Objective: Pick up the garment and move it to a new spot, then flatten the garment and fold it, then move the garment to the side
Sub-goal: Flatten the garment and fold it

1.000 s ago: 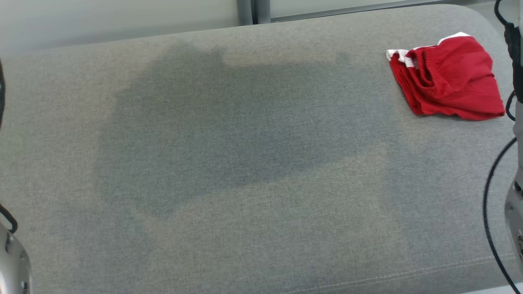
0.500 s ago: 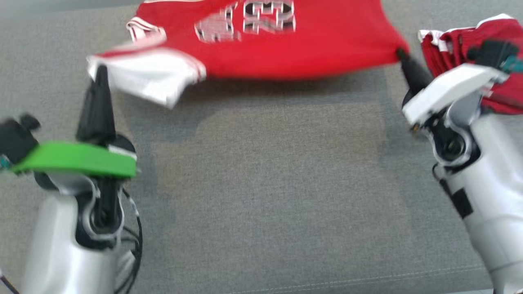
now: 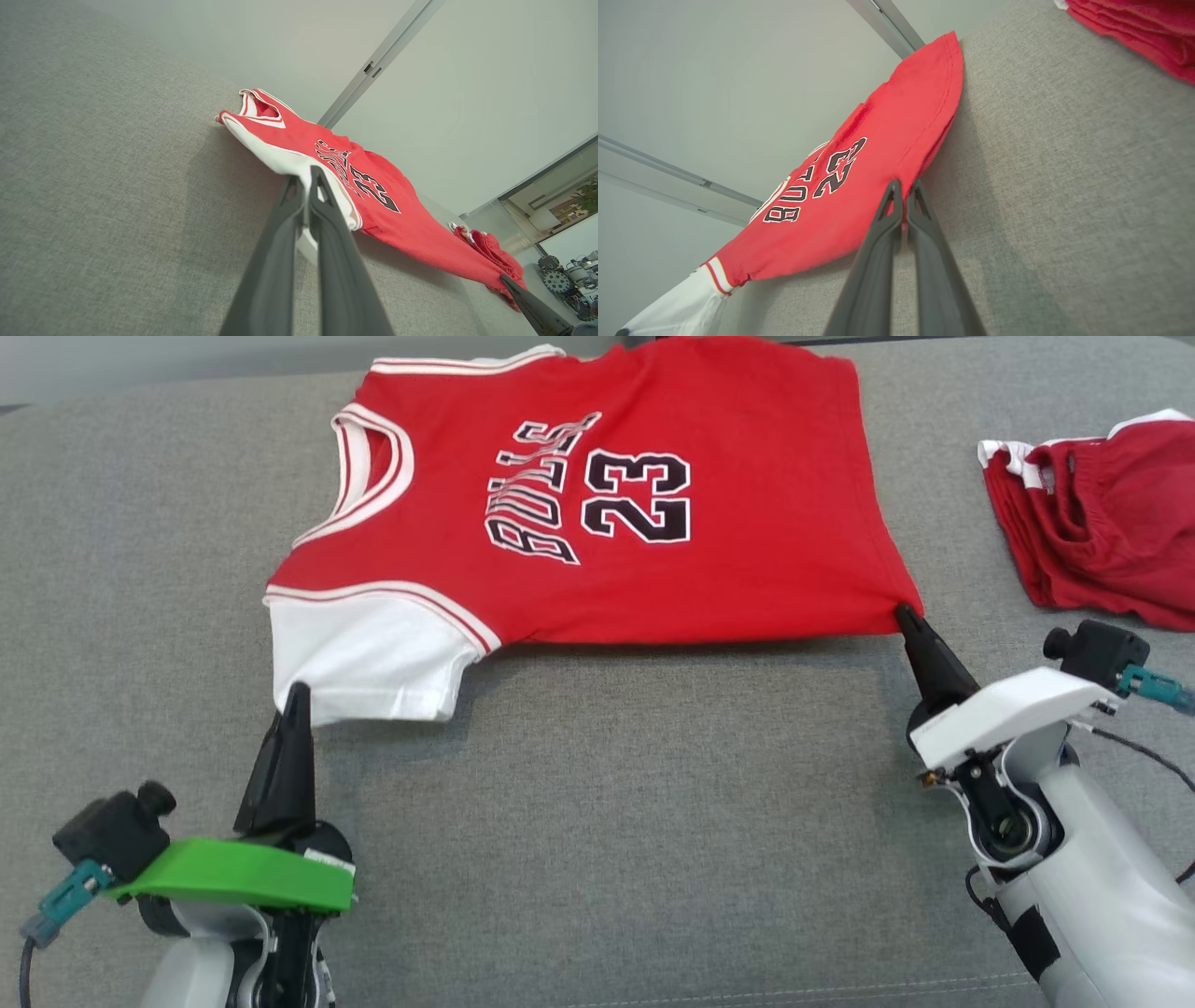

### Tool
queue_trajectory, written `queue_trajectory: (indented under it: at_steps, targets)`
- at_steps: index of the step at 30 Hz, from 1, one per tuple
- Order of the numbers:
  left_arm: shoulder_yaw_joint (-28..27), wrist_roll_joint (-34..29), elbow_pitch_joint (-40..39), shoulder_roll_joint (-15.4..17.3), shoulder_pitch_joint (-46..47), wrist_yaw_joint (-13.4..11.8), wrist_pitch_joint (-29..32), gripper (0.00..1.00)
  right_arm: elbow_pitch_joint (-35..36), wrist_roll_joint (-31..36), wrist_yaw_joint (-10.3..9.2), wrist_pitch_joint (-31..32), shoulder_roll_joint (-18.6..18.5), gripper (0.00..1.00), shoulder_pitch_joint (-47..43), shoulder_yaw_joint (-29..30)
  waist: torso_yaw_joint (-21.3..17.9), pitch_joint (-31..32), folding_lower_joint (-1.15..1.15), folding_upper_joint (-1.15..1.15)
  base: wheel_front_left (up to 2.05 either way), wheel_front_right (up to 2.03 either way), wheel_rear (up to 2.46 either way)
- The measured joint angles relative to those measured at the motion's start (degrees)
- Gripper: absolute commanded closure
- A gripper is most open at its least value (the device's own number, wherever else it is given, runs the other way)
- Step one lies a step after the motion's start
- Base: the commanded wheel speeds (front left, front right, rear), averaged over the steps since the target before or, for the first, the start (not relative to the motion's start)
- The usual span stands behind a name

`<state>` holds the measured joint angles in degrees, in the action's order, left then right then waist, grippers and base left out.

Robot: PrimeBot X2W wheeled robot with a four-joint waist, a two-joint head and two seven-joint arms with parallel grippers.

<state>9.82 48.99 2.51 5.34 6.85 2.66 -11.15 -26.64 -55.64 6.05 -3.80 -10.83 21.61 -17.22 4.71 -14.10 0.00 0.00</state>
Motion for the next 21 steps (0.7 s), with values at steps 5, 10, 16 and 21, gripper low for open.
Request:
queue_trajectory:
  at_steps: [5, 10, 16, 21]
  targets:
    - [-0.3, -0.3, 1.2, 0.7, -5.2, 0.4, -0.6, 1.0, 0.0, 4.0, 0.16, -4.1, -1.9, 1.0, -5.0, -1.5, -0.4, 2.3, 0.0, 0.0, 0.0, 0.0, 0.0]
    - [0.6, 0.1, 1.2, 0.8, -8.6, 0.9, -0.6, 1.0, 0.1, 5.2, 0.16, -8.1, -2.8, 1.0, -9.5, -1.0, -0.6, 4.6, 0.0, 0.0, 0.0, 0.0, 0.0]
    - [2.0, -1.0, 2.4, 1.9, -14.1, 0.9, -0.2, 1.0, 0.1, 9.6, 0.16, -8.9, -4.5, 1.0, -13.0, -2.7, -0.7, 6.9, 0.0, 0.0, 0.0, 0.0, 0.0]
    - [3.5, -1.5, 2.9, 2.6, -15.8, 0.9, 0.4, 1.0, -0.1, 11.1, 0.08, -9.3, -4.9, 1.0, -15.3, -3.3, -0.3, 8.3, 0.0, 0.0, 0.0, 0.0, 0.0]
